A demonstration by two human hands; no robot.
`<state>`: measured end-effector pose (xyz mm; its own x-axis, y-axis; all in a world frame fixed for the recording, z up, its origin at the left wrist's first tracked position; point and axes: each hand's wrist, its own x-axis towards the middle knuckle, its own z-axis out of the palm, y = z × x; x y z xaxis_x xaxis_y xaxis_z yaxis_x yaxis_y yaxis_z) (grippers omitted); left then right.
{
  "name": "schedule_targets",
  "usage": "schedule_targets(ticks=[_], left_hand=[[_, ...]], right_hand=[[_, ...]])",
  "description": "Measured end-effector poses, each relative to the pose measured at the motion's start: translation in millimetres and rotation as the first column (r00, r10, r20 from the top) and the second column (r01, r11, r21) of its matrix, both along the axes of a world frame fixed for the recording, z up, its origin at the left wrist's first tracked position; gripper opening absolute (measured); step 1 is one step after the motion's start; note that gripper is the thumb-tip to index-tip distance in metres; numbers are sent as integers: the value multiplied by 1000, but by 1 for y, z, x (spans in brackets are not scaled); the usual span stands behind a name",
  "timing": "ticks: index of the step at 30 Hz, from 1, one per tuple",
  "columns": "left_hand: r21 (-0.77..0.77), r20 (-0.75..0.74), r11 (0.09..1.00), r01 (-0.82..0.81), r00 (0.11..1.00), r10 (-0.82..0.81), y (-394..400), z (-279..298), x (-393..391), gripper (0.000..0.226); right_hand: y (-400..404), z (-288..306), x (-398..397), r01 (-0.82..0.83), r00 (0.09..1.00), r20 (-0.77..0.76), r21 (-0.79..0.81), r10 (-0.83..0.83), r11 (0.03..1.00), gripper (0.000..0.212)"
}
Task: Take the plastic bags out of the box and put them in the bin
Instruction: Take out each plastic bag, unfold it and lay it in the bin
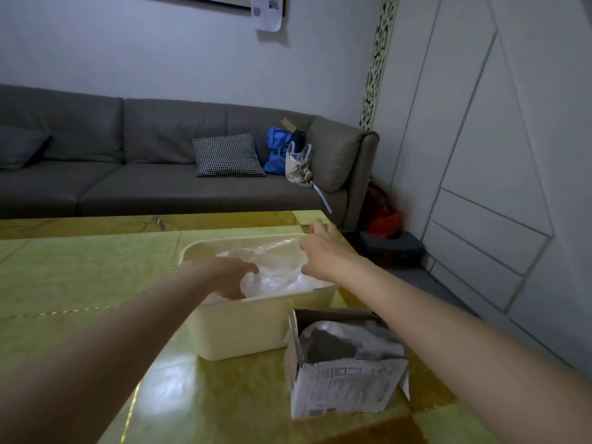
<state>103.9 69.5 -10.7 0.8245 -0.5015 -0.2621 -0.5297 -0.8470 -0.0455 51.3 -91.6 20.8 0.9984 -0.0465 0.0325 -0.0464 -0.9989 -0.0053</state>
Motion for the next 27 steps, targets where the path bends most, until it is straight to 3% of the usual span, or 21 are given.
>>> schedule_targets(ticks=[2, 3, 6, 10, 17, 20, 23, 27], left_hand=[[-10, -15, 1000, -6, 1000, 6, -2, -3, 6, 65], [-13, -33, 1000, -5, 999, 5, -4, -4, 6, 64], [-31, -63, 1000, 7, 998, -9, -6, -5, 5, 57], [-21, -85, 1000, -24, 996, 22, 0, -9, 9, 51], [-106, -66, 992, -72, 996, 65, 14, 12, 6, 57], [-256, 24, 966, -18, 999, 25, 17, 34, -4, 40], [-378, 121, 923, 69, 992, -25, 7, 50, -27, 25], [-396, 99, 907, 144, 989, -114, -21, 51, -65, 23]], right_hand=[[7, 4, 6, -98, 993, 64, -45, 101, 994, 26], [12, 4, 9, -146, 989, 24, -18, 146, 989, 34], [21, -6, 22, -173, 944, -282, 10, 169, 985, 67], [17, -25, 37, -87, 862, -504, -45, 53, 995, 59], [8, -13, 28, -26, 886, -463, -7, 20, 1000, 53], [3, 11, 9, -18, 952, -301, 145, 61, 989, 42], [-5, 36, -21, -23, 978, -199, 186, 60, 982, 26], [-14, 42, -64, 59, 894, -448, 115, -1, 992, 31]])
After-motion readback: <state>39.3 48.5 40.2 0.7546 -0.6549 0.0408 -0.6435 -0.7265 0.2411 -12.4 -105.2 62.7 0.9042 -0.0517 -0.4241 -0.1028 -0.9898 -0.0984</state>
